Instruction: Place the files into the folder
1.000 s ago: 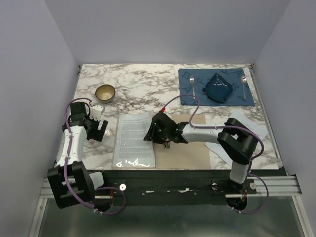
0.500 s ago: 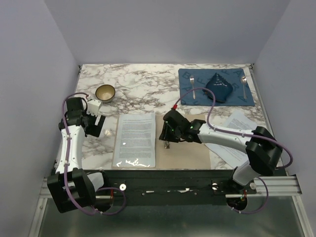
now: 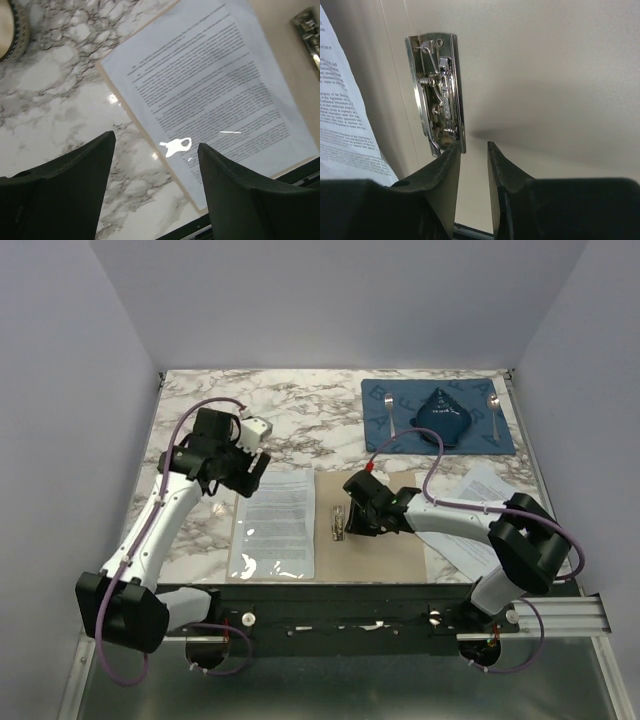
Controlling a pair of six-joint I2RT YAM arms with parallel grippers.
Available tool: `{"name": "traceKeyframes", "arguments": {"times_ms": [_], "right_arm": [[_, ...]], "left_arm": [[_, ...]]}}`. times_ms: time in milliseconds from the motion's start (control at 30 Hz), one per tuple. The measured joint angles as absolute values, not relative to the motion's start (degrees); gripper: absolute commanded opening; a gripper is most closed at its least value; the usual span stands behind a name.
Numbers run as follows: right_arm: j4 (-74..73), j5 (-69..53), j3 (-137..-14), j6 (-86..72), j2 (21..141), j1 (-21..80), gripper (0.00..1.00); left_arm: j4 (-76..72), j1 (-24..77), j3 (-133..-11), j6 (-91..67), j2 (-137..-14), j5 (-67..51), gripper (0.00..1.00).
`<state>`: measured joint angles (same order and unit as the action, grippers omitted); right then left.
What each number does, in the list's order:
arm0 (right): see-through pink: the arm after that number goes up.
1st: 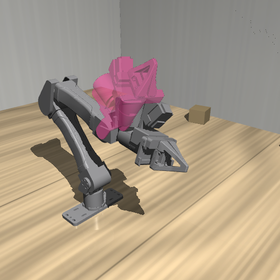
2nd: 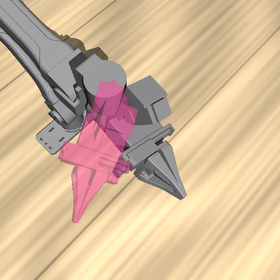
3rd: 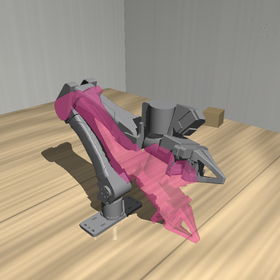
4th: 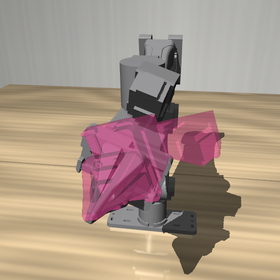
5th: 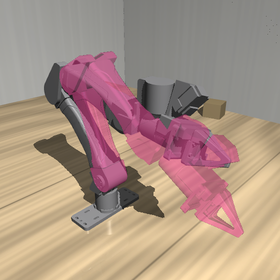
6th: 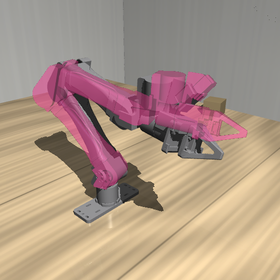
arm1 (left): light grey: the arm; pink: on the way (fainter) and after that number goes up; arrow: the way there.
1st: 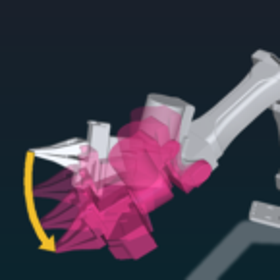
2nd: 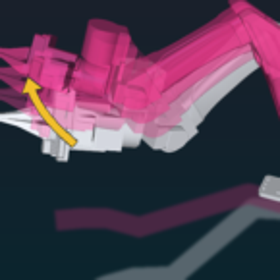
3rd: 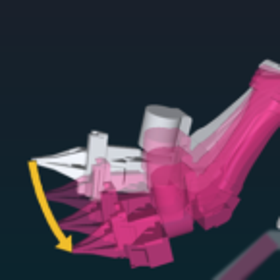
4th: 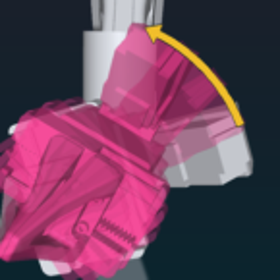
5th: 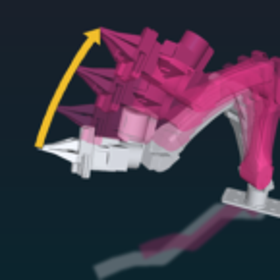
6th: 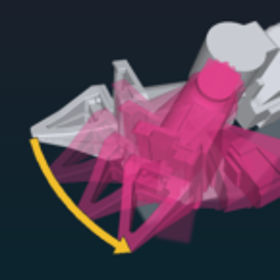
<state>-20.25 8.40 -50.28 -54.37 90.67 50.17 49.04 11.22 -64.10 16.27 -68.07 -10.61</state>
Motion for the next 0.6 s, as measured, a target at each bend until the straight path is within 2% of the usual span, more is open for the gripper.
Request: {"name": "traceKeyframes", "arguments": {"times_ms": [333,600], "right_arm": [[-11.3,4.1,-47.3,-56.7,92.8,48.3,0.31],[-2.9,1.1,-44.0,-60.8,93.3,47.9,0.26]], "left_arm": [[42.8,27.2,-65.3,7.8,-78.5,-11.2,0.52],[36.5,33.6,-65.3,2.7,-87.7,-13.0,0.45]]}}
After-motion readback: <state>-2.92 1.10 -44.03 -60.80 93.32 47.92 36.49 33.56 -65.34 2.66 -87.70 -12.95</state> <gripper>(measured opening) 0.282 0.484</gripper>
